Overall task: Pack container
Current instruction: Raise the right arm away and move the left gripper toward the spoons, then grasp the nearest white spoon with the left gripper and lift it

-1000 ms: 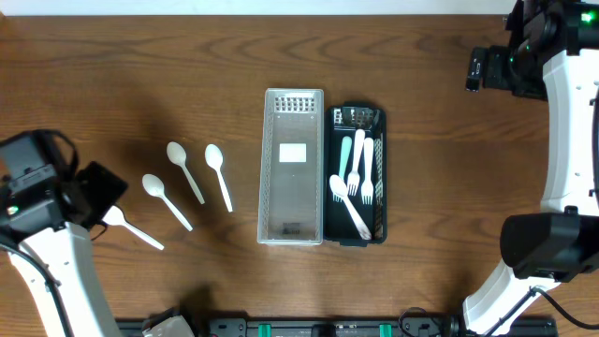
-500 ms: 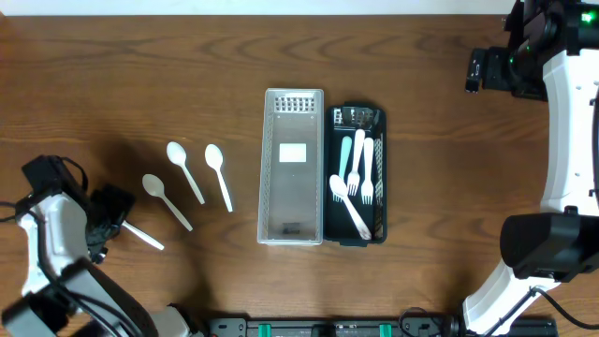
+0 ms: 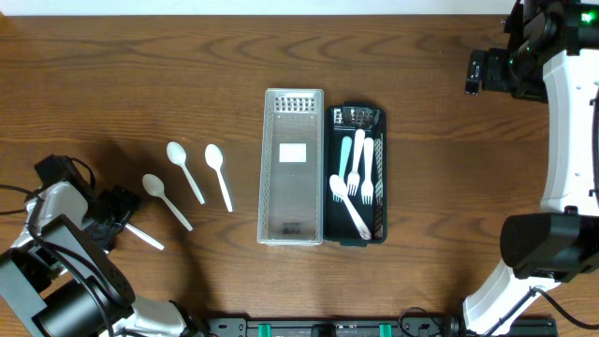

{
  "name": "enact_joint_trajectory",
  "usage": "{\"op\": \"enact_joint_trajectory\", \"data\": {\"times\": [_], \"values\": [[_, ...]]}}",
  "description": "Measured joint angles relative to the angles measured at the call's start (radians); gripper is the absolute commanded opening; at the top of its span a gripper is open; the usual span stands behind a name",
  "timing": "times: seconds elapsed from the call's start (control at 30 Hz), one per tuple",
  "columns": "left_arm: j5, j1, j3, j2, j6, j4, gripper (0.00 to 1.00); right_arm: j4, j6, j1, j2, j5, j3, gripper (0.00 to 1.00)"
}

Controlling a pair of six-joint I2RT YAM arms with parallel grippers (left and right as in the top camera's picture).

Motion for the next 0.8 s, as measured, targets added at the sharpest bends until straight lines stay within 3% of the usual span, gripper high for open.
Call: {"op": "enact_joint_trajectory", "data": {"times": [0.13, 0.3, 0.37, 0.47, 0.6, 0.8], "values": [[-0.004, 0.000, 0.002, 0.002, 0.002, -0.001, 0.88, -0.001, 0.000, 0.000, 0.000, 0.000, 0.000, 0.99], [-0.009, 0.002, 0.003, 0.004, 0.002, -0.008, 0.55, -0.002, 0.000, 0.000, 0.000, 0.000, 0.000, 0.99], [-0.006, 0.002, 0.003, 0.004, 0.008, -0.014, 0.47, -0.002, 0.000, 0.000, 0.000, 0.000, 0.000, 0.99], [-0.004, 0.002, 0.003, 0.004, 0.010, -0.022, 0.22, -0.002, 0.000, 0.000, 0.000, 0.000, 0.000, 0.99], [0.001, 0.002, 0.003, 0.005, 0.016, -0.027, 0.06, -0.002, 0.000, 0.000, 0.000, 0.000, 0.000, 0.99], [0.004, 0.002, 0.005, 0.005, 0.020, -0.029, 0.06, -0.002, 0.000, 0.000, 0.000, 0.000, 0.000, 0.99]]}}
